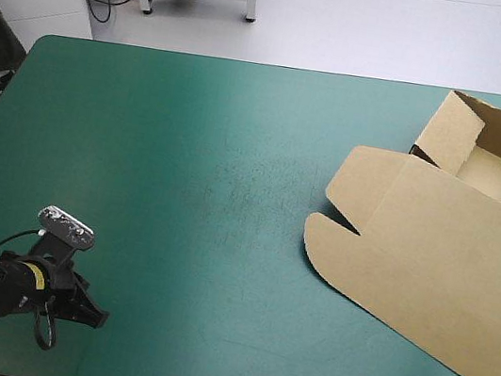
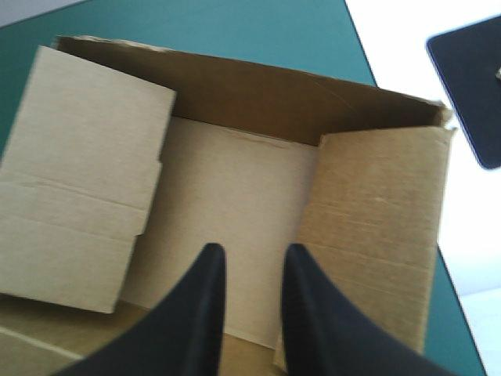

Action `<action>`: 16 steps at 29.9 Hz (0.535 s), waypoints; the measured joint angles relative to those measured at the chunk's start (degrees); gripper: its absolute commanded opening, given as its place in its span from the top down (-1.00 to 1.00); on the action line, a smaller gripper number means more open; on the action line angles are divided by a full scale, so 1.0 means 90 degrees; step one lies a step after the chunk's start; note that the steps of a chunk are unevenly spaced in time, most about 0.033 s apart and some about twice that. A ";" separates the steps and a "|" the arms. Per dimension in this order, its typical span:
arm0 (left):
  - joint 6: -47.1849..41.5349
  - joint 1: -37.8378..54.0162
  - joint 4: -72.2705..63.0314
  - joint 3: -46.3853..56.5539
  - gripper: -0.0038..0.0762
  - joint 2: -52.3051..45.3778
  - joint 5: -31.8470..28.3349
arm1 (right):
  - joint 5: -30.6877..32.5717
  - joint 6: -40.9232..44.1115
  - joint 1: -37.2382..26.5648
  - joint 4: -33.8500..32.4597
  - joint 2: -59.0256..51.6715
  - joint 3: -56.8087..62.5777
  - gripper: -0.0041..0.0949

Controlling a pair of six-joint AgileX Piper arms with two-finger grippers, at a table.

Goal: Fold the box

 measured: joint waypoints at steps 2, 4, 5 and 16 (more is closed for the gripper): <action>-0.0018 0.0000 0.0000 0.0000 0.98 0.0000 0.0000 | -0.0006 -0.0050 0.0268 0.0053 -0.0165 -0.0005 0.96; -0.0106 0.0000 0.0000 0.0000 0.98 0.0000 0.0000 | -0.0006 -0.0074 0.0565 0.0096 -0.0276 -0.0011 0.96; -0.0174 0.0000 0.0000 0.0000 0.98 0.0000 0.0000 | 0.0001 -0.0073 0.0737 0.0107 -0.0320 -0.0011 0.96; -0.0390 0.0000 0.0033 0.0000 0.98 -0.0046 -0.0253 | 0.0001 -0.0091 0.2642 -0.0026 -0.0885 0.0619 0.96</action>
